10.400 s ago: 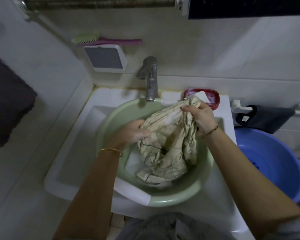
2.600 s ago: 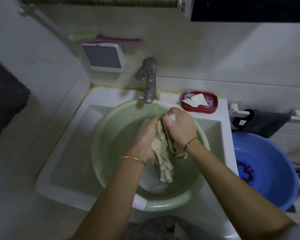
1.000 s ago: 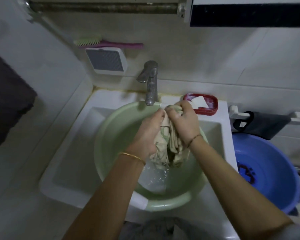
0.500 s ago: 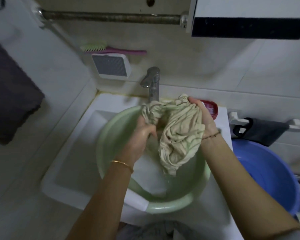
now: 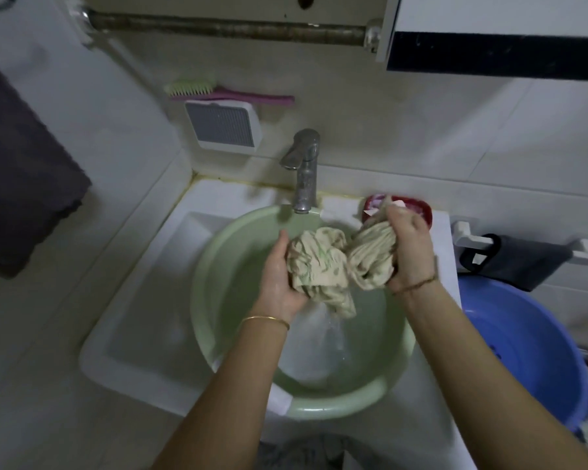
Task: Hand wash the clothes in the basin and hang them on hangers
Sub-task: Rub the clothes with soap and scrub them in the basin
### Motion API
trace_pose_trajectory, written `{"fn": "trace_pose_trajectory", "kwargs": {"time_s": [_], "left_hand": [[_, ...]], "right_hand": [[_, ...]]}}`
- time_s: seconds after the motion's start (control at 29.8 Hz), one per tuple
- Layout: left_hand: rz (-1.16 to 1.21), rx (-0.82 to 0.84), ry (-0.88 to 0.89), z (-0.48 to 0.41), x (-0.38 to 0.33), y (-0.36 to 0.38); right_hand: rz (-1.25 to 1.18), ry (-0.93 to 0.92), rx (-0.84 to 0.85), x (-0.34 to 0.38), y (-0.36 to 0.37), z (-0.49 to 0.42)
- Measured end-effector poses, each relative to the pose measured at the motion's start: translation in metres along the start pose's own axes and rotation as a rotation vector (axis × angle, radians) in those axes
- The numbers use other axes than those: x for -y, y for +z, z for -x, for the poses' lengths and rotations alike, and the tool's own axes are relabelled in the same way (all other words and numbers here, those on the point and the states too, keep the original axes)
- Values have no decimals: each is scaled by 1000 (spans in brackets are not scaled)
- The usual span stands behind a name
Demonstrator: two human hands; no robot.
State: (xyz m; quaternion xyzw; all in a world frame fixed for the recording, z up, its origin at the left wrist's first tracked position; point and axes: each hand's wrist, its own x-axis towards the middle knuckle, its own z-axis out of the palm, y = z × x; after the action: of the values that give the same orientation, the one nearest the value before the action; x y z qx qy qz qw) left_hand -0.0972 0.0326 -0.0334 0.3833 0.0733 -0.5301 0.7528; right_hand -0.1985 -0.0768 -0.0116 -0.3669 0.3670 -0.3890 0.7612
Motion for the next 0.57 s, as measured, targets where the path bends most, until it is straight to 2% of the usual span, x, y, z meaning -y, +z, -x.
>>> {"fn": "trace_pose_trajectory", "kwargs": {"time_s": [0.07, 0.17, 0.24, 0.3, 0.44, 0.57], "left_hand": [[-24, -42, 13, -4, 5, 11], [-87, -114, -44, -6, 14, 21], [-75, -157, -74, -4, 19, 27], [-124, -186, -45, -4, 27, 29], [-472, -275, 78, 1, 32, 34], [-558, -383, 230, -11, 10, 24]], "right_hand": [[305, -164, -1, -12, 6, 21], [808, -399, 119, -22, 23, 52], [968, -481, 123, -27, 30, 50], [1031, -452, 75, -29, 31, 31], [979, -261, -7, -22, 20, -5], [918, -319, 96, -27, 20, 29]]}}
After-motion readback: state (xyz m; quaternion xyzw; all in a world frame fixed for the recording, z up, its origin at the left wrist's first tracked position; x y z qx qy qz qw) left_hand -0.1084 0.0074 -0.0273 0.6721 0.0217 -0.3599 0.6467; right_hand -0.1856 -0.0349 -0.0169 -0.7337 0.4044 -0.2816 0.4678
